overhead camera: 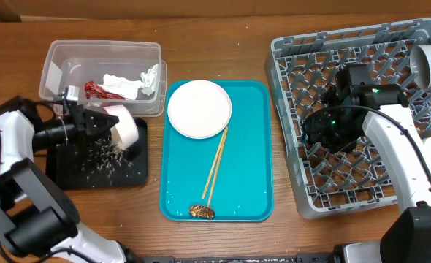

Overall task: Sort waste into correct bins and load items into the dishwasher
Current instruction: 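Lift the pink bowl left and tip the rice onto the black tray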

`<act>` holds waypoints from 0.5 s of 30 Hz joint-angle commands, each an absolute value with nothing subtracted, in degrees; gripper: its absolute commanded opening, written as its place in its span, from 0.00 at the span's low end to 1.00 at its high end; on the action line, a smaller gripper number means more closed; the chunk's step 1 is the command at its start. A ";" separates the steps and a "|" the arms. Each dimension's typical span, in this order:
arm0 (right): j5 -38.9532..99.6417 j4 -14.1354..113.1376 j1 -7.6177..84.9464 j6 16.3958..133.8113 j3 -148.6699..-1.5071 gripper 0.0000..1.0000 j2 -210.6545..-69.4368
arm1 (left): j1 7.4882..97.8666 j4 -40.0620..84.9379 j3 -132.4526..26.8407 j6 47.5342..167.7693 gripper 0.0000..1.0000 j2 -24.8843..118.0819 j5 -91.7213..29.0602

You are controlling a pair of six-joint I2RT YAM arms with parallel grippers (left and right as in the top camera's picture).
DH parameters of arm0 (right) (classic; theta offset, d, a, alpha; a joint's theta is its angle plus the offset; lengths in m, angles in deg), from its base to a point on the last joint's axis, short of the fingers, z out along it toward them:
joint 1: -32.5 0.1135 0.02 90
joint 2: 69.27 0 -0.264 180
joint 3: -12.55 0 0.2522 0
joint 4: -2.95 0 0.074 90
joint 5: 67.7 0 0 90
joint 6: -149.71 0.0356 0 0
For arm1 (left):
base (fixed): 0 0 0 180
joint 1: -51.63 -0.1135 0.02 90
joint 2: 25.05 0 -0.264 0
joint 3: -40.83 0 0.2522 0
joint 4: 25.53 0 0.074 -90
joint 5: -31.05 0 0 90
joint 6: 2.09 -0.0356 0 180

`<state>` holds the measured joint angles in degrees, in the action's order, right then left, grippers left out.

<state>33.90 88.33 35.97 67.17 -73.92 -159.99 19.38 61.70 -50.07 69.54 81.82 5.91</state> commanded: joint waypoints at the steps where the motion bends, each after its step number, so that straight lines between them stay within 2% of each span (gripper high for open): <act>1: 33.68 88.22 36.29 66.93 -73.85 0.64 -159.82 | 17.41 64.06 -49.81 63.16 0.04 85.62 13.17; 15: 32.58 88.20 36.29 66.93 -73.85 0.64 -159.82 | 14.13 77.31 -49.81 43.80 0.04 90.96 14.70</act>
<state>33.35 88.33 35.97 67.17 -73.92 -159.99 14.74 76.39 -49.79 51.01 90.37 11.57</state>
